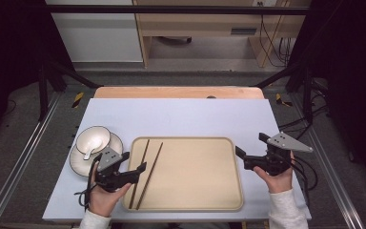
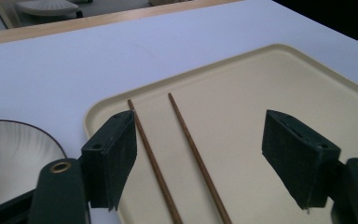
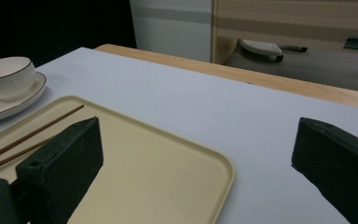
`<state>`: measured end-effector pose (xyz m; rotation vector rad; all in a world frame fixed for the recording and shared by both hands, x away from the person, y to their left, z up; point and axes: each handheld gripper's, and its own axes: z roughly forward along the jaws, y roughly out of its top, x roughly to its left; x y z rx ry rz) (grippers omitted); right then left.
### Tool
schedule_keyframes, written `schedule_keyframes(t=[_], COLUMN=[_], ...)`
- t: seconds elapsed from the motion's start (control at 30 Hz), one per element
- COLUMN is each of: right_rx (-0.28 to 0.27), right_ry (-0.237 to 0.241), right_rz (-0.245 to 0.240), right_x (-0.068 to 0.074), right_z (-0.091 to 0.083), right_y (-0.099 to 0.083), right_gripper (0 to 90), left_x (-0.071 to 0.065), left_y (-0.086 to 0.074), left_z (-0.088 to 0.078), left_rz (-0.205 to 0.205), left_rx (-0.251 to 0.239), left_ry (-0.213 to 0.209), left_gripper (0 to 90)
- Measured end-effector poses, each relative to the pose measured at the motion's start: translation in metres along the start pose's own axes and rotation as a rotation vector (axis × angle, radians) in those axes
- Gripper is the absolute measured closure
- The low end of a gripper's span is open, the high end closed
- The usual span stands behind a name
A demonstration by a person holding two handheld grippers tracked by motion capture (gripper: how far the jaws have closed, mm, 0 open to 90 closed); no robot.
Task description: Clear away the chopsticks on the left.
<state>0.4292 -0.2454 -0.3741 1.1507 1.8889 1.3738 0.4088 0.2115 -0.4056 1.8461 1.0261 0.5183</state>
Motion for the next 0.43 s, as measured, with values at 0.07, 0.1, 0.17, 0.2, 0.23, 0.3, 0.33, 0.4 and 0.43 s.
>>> schedule_keyframes(t=[0.07, 0.1, 0.17, 0.2, 0.23, 0.3, 0.33, 0.4, 0.43], right_rx=[0.000, 0.001, 0.007, 0.009, 0.009, 0.012, 0.016, 0.021, 0.025], right_ry=[-0.002, -0.004, -0.009, -0.011, -0.012, -0.010, -0.012, -0.016, -0.015], right_rz=[-0.002, -0.003, -0.004, -0.008, -0.009, -0.004, 0.000, -0.003, -0.005], right_x=[0.000, 0.000, 0.000, 0.000, -0.001, -0.001, -0.001, -0.002, -0.002], right_z=[0.000, 0.000, 0.001, 0.001, 0.002, 0.002, 0.002, 0.004, 0.004], right_y=[0.000, 0.000, -0.001, -0.001, -0.001, -0.002, -0.003, -0.004, -0.004], right_gripper=[2.4, 2.4, 2.3, 2.3, 2.3, 2.4, 2.4, 2.4, 2.5], left_x=[0.007, 0.011, 0.020, 0.020, 0.025, 0.027, 0.029, 0.031, 0.032], left_y=[-0.003, -0.005, -0.012, -0.012, -0.017, -0.019, -0.020, -0.022, -0.023], left_z=[-0.004, -0.006, -0.012, -0.012, -0.015, -0.016, -0.016, -0.018, -0.019], left_rz=[-0.004, -0.005, -0.010, -0.010, -0.024, -0.027, -0.026, -0.023, -0.025], left_rx=[-0.002, -0.003, -0.012, -0.012, -0.025, -0.023, -0.015, -0.019, -0.022], left_ry=[-0.008, -0.003, 0.004, 0.004, 0.004, 0.009, 0.013, 0.023, 0.023], left_gripper=[22.6, 22.6, 20.4, 20.3, 20.1, 20.1, 20.0, 19.7, 19.7])
